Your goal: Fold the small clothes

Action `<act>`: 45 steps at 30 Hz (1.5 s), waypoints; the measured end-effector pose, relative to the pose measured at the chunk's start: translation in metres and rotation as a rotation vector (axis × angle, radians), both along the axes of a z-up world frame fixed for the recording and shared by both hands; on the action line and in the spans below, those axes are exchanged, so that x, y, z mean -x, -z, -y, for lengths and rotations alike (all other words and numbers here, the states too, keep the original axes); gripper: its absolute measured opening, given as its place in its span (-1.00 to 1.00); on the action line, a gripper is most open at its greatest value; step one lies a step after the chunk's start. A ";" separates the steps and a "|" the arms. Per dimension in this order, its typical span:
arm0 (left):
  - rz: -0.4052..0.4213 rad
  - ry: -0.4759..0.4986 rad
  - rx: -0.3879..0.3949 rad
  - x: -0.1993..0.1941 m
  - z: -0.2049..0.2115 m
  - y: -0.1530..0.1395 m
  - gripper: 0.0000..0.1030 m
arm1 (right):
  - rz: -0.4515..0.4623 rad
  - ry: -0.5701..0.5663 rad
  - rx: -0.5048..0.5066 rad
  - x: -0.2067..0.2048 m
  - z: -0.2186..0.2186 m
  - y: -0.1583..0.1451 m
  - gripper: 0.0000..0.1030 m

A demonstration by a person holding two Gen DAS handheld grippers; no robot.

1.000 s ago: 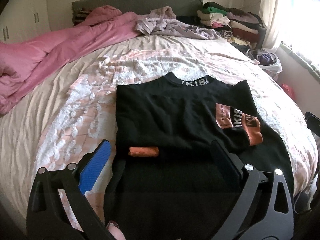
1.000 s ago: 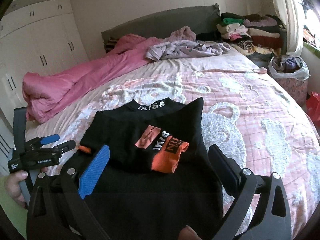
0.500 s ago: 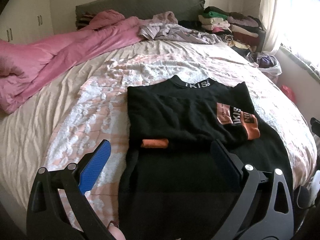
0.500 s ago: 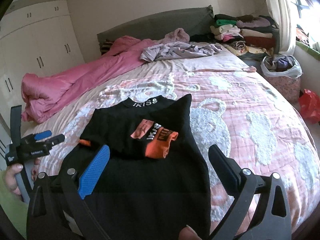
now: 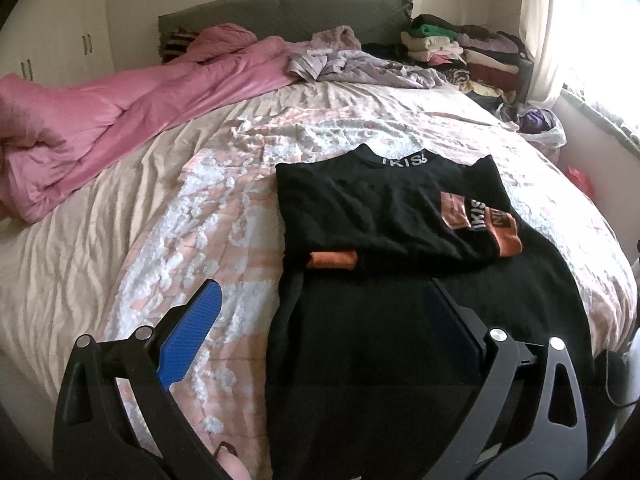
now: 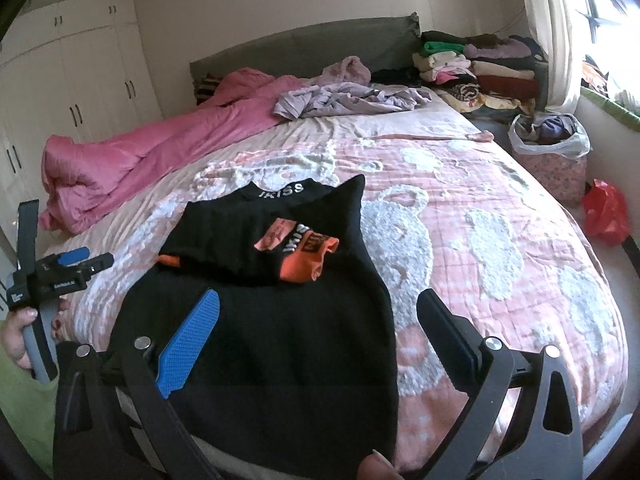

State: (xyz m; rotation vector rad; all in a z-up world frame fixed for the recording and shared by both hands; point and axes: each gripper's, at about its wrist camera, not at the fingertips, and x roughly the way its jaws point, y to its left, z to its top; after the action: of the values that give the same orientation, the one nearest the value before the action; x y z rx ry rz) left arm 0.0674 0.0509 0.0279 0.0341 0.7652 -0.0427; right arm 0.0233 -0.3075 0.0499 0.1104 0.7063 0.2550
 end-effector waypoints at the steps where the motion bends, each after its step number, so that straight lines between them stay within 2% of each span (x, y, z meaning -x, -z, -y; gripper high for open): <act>1: -0.001 0.002 0.001 0.002 -0.001 0.000 0.81 | -0.003 0.001 0.006 0.004 0.001 0.001 0.91; 14: -0.020 0.000 -0.011 0.016 -0.008 0.008 0.81 | -0.037 0.008 0.064 0.036 0.009 0.014 0.91; 20: -0.044 -0.010 -0.015 0.023 -0.017 0.017 0.81 | -0.078 0.000 0.089 0.041 0.008 0.030 0.91; 29: -0.118 -0.021 -0.031 0.041 -0.029 0.048 0.81 | -0.179 0.012 0.082 0.032 0.011 0.066 0.91; 34: -0.160 -0.055 0.006 0.049 -0.044 0.066 0.81 | -0.217 0.012 0.091 0.027 0.011 0.080 0.91; 42: -0.198 -0.056 0.020 0.054 -0.050 0.080 0.81 | -0.279 0.009 0.087 0.019 0.009 0.103 0.91; 43: -0.202 -0.058 0.020 0.054 -0.051 0.082 0.78 | -0.293 0.013 0.086 0.017 0.010 0.107 0.91; 45: -0.213 -0.059 0.029 0.053 -0.052 0.085 0.45 | -0.316 0.017 0.084 0.014 0.010 0.114 0.91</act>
State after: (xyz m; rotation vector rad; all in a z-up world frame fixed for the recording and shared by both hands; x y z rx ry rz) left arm 0.0145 0.1026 -0.0575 -0.0206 0.9778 -0.0016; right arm 0.0096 -0.3178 -0.0639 0.0774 1.0288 0.1924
